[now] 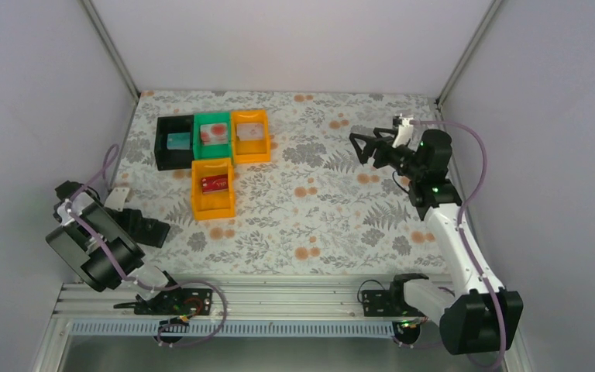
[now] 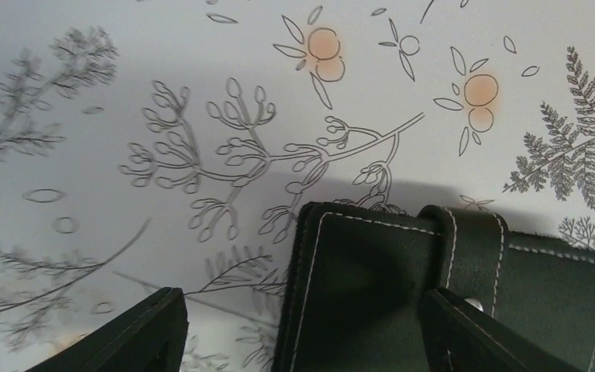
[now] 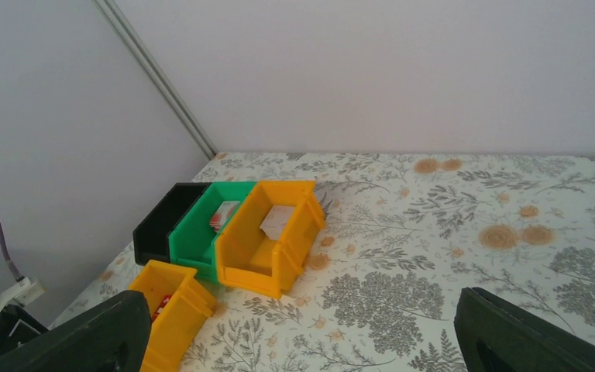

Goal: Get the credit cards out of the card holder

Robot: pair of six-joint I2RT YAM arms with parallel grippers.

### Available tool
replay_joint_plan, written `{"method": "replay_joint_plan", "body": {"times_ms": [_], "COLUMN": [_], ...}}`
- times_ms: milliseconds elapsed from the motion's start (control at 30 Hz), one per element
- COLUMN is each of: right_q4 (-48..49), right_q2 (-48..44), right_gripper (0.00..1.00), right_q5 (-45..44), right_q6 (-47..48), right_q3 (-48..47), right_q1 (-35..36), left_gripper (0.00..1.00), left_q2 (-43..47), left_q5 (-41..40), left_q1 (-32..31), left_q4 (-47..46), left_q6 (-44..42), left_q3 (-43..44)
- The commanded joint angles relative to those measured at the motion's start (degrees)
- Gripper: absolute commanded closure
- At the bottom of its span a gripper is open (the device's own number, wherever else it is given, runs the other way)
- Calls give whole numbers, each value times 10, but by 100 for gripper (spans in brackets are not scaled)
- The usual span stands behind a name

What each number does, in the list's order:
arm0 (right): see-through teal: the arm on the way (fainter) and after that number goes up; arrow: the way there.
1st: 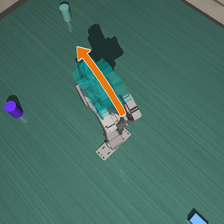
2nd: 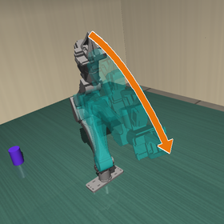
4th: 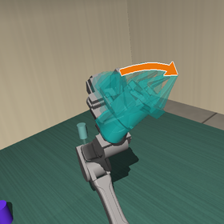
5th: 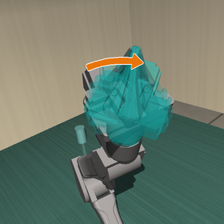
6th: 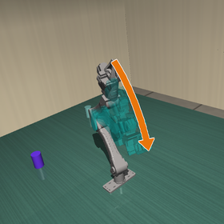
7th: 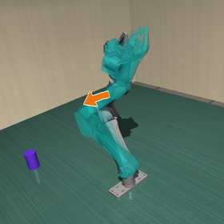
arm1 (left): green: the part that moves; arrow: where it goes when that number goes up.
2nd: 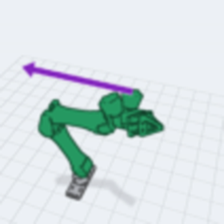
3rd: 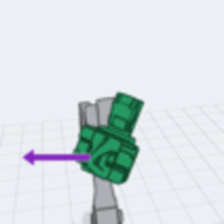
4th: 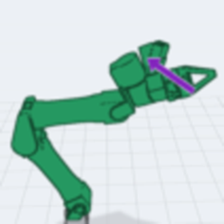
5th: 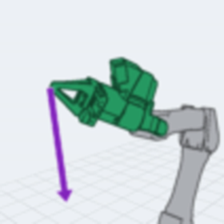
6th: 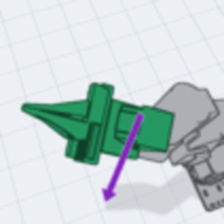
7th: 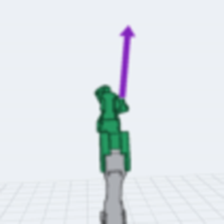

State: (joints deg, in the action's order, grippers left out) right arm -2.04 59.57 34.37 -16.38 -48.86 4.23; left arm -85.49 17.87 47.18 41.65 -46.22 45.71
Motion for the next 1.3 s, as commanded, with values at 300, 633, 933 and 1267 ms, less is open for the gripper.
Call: {"method": "replay_joint_plan", "body": {"times_ms": [300, 633, 933, 1267], "right_q4": [-9, -6, -4, -12], "right_q2": [24, 38, 49, 51], "right_gripper": [1, 1, 1, 1], "right_q5": [-18, -27, -32, -28], "right_q6": [24, 27, 25, 28], "right_q3": [-36, -34, -47, -54], "right_q1": [42, 57, 68, 76], "left_gripper": [15, 31, 77, 98], "left_q2": [14, -10, -43, -6], "left_q5": [-29, -30, -37, 0], "left_q1": [9, 6, 6, 6], "left_q4": [56, 27, -6, 40], "left_q6": [-74, -88, -89, -88], "left_q3": [-4, -45, -61, -20]}}
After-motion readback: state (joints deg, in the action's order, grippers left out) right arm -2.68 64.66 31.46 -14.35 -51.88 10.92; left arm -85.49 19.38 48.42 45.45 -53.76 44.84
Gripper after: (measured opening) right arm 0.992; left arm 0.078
